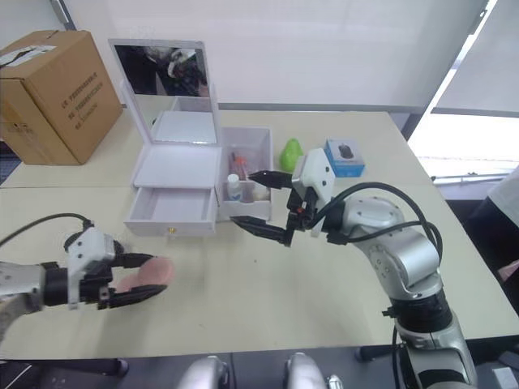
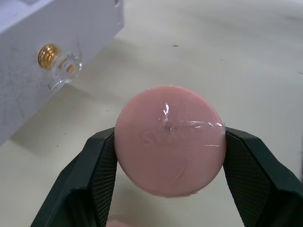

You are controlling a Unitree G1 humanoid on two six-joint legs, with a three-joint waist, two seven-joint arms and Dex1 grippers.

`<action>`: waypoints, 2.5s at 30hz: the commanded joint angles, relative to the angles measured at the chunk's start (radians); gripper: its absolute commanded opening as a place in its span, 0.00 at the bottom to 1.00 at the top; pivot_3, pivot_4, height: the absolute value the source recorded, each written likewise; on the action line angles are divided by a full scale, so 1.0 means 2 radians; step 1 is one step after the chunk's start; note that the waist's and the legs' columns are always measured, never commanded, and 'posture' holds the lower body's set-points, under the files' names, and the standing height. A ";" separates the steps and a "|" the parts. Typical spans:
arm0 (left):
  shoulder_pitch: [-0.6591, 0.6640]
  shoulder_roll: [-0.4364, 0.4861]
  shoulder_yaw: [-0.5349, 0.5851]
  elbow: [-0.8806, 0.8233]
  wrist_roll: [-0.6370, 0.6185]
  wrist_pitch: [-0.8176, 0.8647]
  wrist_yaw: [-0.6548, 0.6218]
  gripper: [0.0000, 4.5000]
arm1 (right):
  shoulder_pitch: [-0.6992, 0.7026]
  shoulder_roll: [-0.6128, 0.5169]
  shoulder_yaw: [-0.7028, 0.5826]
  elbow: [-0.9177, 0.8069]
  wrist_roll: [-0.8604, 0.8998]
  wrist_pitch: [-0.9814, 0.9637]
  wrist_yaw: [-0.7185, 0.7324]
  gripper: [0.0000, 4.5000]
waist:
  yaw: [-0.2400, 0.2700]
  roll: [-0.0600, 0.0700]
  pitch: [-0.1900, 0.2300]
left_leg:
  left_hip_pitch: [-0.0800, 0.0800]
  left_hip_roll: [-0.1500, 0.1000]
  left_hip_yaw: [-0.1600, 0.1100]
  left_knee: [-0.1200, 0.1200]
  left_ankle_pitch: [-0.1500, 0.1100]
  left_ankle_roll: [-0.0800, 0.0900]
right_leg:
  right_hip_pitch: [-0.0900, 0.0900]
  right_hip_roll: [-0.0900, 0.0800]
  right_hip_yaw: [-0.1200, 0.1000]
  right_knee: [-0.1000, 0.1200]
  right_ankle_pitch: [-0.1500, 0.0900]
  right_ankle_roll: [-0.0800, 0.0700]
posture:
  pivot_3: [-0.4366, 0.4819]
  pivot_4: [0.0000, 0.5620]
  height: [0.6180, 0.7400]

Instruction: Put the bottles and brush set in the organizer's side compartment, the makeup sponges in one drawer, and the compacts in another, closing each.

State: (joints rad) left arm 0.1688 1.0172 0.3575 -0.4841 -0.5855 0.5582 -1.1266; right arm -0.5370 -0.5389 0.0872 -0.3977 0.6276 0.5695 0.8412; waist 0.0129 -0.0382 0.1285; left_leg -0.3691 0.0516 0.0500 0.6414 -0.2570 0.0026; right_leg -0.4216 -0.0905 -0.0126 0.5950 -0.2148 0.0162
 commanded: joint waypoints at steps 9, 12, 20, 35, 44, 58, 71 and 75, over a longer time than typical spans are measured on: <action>-0.263 0.090 -0.040 0.242 -0.001 -0.010 -0.091 0.65 | -0.011 0.013 -0.003 -0.013 -0.009 -0.018 0.009 1.00 | 0.001 0.000 0.000 | 0.000 -0.001 0.000 0.000 0.000 0.000 | 0.002 0.000 0.000 0.000 0.000 0.000 | 0.48 0.27 1.00; -0.343 0.073 -0.094 0.314 0.034 -0.034 -0.112 0.65 | -0.013 0.019 -0.001 -0.016 -0.012 -0.020 0.004 1.00 | 0.000 -0.001 0.000 | 0.000 -0.001 0.000 0.000 0.000 0.000 | 0.002 0.001 0.000 0.000 0.000 0.000 | 0.48 0.27 1.00; -0.446 0.008 -0.187 0.429 0.106 -0.085 -0.161 0.65 | -0.006 0.026 -0.003 -0.030 -0.024 -0.022 -0.017 1.00 | 0.000 -0.003 -0.001 | 0.000 -0.001 -0.002 0.002 0.001 0.001 | 0.002 0.004 0.003 0.001 0.000 0.000 | 0.48 0.27 1.00; -0.456 -0.017 -0.202 0.477 0.150 -0.115 -0.182 0.65 | 0.012 0.021 -0.014 -0.062 -0.014 -0.001 -0.041 1.00 | -0.001 -0.005 -0.003 | 0.000 0.000 -0.002 0.002 0.001 0.001 | 0.001 0.008 0.009 0.001 0.001 0.000 | 0.48 0.27 1.00; -0.449 -0.022 -0.197 0.474 0.152 -0.115 -0.171 0.92 | 0.016 0.016 -0.014 -0.064 -0.010 0.003 -0.046 1.00 | 0.000 -0.005 -0.003 | 0.000 -0.001 -0.002 0.002 0.001 0.001 | 0.001 0.008 0.010 0.001 0.001 0.001 | 0.48 0.27 1.00; -0.450 0.000 -0.108 0.481 0.112 -0.068 -0.121 0.99 | 0.055 -0.015 -0.056 -0.065 -0.009 0.002 -0.057 1.00 | 0.000 -0.005 -0.003 | 0.000 -0.001 -0.002 0.002 0.001 0.001 | 0.001 0.008 0.011 0.001 0.002 0.003 | 0.48 0.27 1.00; -0.265 0.024 0.086 0.565 0.128 -0.158 0.072 0.99 | 0.226 -0.086 -0.239 0.009 -0.032 -0.067 -0.042 1.00 | 0.001 -0.005 -0.003 | 0.001 0.000 0.000 0.001 0.001 0.001 | 0.001 0.007 0.011 0.001 0.001 0.001 | 0.48 0.27 1.00; -0.180 0.010 0.136 0.583 0.126 -0.202 0.111 0.99 | 0.293 -0.090 -0.289 0.045 -0.036 -0.105 -0.011 1.00 | 0.001 -0.005 -0.003 | 0.001 0.000 0.001 0.001 0.001 0.001 | 0.001 0.006 0.011 0.000 0.001 0.001 | 0.48 0.27 1.00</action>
State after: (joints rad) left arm -0.2140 1.0374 0.5866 0.6820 -0.3255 0.1955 -0.9224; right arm 0.0384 -0.7114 -0.4327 -0.3133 0.5533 0.4037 0.7960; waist 0.0145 -0.0477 0.1224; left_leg -0.3676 0.0530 0.0540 0.6439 -0.2550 0.0049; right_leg -0.4198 -0.0786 0.0088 0.5957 -0.2121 0.0191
